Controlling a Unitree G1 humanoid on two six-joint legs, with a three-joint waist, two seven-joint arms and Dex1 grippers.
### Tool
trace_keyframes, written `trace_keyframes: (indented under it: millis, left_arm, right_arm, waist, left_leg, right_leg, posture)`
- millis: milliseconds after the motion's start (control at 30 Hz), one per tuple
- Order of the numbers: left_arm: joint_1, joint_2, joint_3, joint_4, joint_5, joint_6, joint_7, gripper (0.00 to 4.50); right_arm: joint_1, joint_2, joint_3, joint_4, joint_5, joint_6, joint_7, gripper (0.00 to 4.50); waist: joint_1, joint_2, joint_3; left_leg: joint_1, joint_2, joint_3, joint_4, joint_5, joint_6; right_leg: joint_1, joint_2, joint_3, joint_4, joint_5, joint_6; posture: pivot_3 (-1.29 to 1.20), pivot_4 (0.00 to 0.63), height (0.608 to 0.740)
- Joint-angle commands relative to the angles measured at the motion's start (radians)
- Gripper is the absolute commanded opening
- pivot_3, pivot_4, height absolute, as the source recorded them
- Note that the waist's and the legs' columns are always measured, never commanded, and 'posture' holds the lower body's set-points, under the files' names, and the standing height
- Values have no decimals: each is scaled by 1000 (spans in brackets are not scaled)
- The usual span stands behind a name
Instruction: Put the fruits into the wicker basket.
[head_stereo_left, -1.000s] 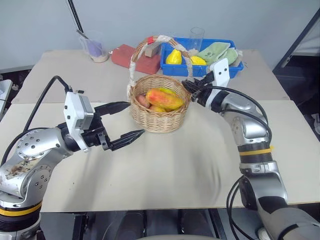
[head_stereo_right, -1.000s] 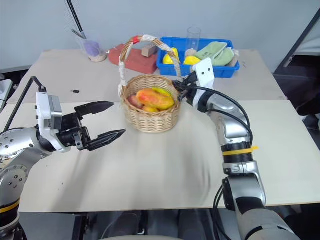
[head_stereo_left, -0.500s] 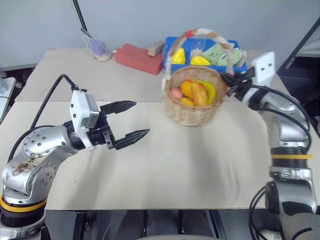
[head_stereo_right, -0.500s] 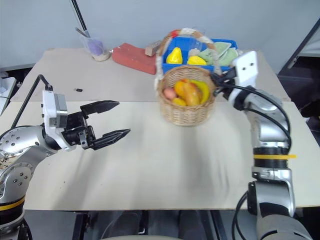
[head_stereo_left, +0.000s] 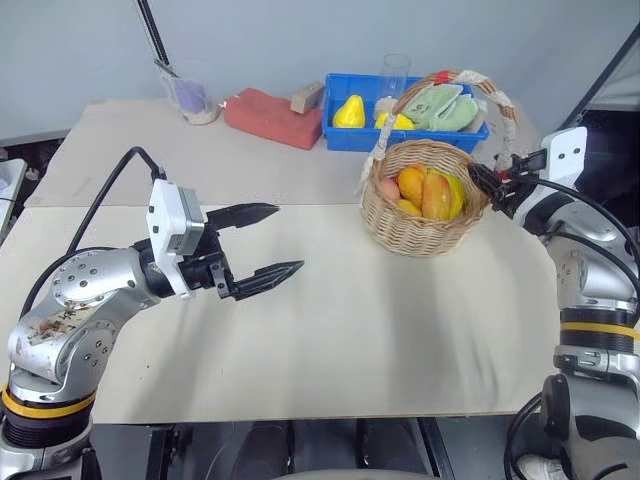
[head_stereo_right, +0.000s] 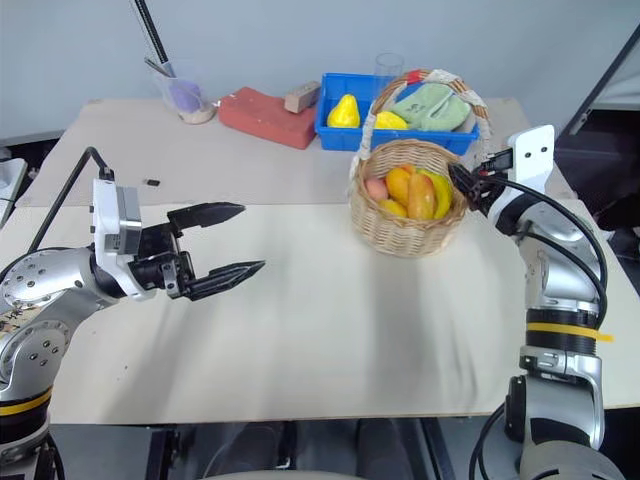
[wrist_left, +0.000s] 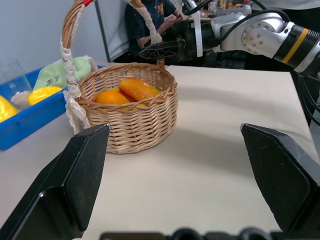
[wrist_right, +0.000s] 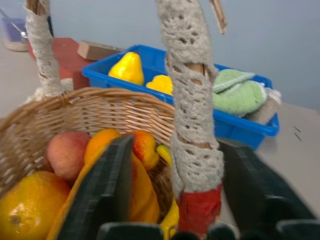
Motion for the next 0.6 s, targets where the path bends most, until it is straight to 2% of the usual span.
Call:
trace_keyframes:
  millis: [33, 167, 300, 433, 600]
  left_arm:
    - [44, 31, 51, 15, 50, -17, 18, 4500]
    - [119, 73, 82, 47, 130, -25, 37, 4500]
    - [300, 158, 186, 85, 245, -65, -5, 4500]
    - [431, 199, 293, 122, 318, -98, -34, 4500]
    - [498, 197, 365, 146, 338, -98, -57, 4500]
  right_arm:
    - [32, -87, -42, -92, 38, 55, 58, 4309]
    - [104, -179, -72, -134, 79, 105, 139, 4309]
    - [204, -310, -98, -137, 103, 127, 275, 4309]
    - [319, -415, -63, -193, 119, 114, 441, 4309]
    - [362, -466, -2, -204, 77, 63, 521, 4309]
  waist:
    - [5, 0, 0]
    - [5, 0, 0]
    - [0, 1, 1]
    - [-3, 1, 1]
    - [-2, 1, 1]
  left_leg:
    - [0, 0, 0, 0, 0, 0]
    - [0, 0, 0, 0, 0, 0]
    - [1, 1, 0, -1, 0, 1]
    - [3, 1, 1, -4, 0, 1]
    - [5, 2, 1, -5, 0, 1]
  right_leg:
    - [0, 0, 0, 0, 0, 0]
    - [1, 0, 0, -2, 0, 0]
    - [0, 0, 0, -2, 0, 0]
    - [1, 0, 0, -5, 0, -1]
    - [3, 0, 1, -7, -1, -1]
  posture:
    - [0, 150, 740]
    - [0, 150, 740]
    - [0, 150, 740]
    - [0, 150, 740]
    - [0, 150, 740]
